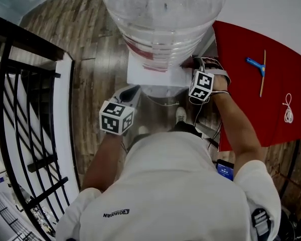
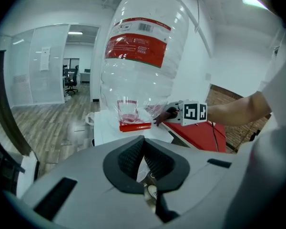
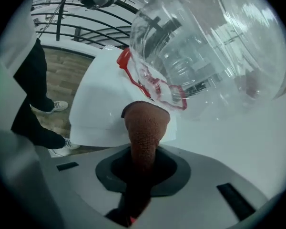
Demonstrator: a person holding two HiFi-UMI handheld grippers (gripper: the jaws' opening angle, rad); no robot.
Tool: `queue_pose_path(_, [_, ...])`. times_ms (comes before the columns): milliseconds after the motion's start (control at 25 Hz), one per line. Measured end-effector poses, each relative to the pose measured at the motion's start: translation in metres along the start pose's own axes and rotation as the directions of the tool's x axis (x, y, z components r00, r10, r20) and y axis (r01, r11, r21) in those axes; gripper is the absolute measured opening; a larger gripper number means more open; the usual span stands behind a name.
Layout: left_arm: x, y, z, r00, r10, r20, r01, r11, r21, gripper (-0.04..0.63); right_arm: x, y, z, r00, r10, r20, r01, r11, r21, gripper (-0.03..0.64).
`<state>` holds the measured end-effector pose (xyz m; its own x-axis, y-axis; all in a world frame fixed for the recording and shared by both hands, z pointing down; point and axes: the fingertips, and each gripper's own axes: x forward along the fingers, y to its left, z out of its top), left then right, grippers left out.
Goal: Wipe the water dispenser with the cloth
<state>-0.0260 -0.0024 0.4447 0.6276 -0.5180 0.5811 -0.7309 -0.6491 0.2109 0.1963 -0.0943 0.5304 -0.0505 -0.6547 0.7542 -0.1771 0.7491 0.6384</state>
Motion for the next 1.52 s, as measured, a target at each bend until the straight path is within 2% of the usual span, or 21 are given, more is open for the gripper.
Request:
queue_pose_path(440, [-0.014,0.017,-0.013,0.993,-0.119,0.0,0.119,0.992,0.048,-0.011,-0.048,0.048,0.024,0.994,0.089,-0.06,-0.077,0.981,0.178,0.055])
queue_pose_path(640, [-0.025,0.024,-0.021,0.991,-0.136,0.008,0.135,0.989,0.052,-0.011,-0.063,0.057,0.033,0.991,0.121,-0.052,-0.099,0.945,0.312,0.055])
queue_pose_path(800, [-0.037,0.033,-0.033,0.99,-0.141,0.006,0.14,0.989,0.041,-0.011,-0.072,0.054,0.037,0.993,0.102,-0.058,-0.07,0.912,0.405,0.055])
queue_pose_path(880, [-0.043,0.038,-0.035,0.99,-0.14,0.015,0.139,0.99,0.033,-0.011,-0.077,0.048,0.044,0.996,0.086,-0.017,-0.065,0.851,0.521,0.055])
queue_pose_path(960, [-0.049,0.043,-0.037,0.991,-0.135,0.026,0.134,0.991,0.021,-0.011,-0.081,0.046,0.058,0.995,0.079,0.053,-0.095,0.755,0.649,0.055])
queue_pose_path(1040, [-0.056,0.048,-0.042,0.991,-0.126,0.032,0.126,0.992,0.009,-0.011,-0.082,0.05,0.079,0.986,0.083,0.145,-0.164,0.644,0.747,0.055])
queue_pose_path(1160, [-0.065,0.052,-0.051,0.993,-0.115,0.032,0.115,0.993,0.003,-0.011,-0.081,0.057,0.116,0.949,0.069,0.307,-0.305,0.44,0.844,0.055])
queue_pose_path(1280, [-0.073,0.058,-0.055,0.995,-0.093,0.041,0.094,0.996,-0.007,-0.011,-0.076,0.058,0.159,0.875,0.012,0.484,-0.476,0.206,0.855,0.055])
queue_pose_path(1320, [-0.075,0.061,-0.056,0.995,-0.083,0.047,0.083,0.996,-0.014,-0.011,-0.073,0.058,0.175,0.848,-0.002,0.53,-0.524,0.144,0.839,0.055])
queue_pose_path(1360, [-0.077,0.065,-0.057,0.996,-0.072,0.053,0.073,0.997,-0.022,-0.011,-0.069,0.059,0.189,0.824,-0.01,0.566,-0.562,0.103,0.82,0.055])
queue_pose_path(1400, [-0.079,0.068,-0.057,0.996,-0.062,0.058,0.063,0.998,-0.03,-0.011,-0.064,0.059,0.204,0.805,-0.012,0.593,-0.59,0.083,0.803,0.055])
queue_pose_path(1520, [-0.085,0.072,-0.062,0.997,-0.04,0.065,0.044,0.998,-0.052,-0.011,-0.051,0.061,0.24,0.769,0.003,0.639,-0.637,0.071,0.767,0.055])
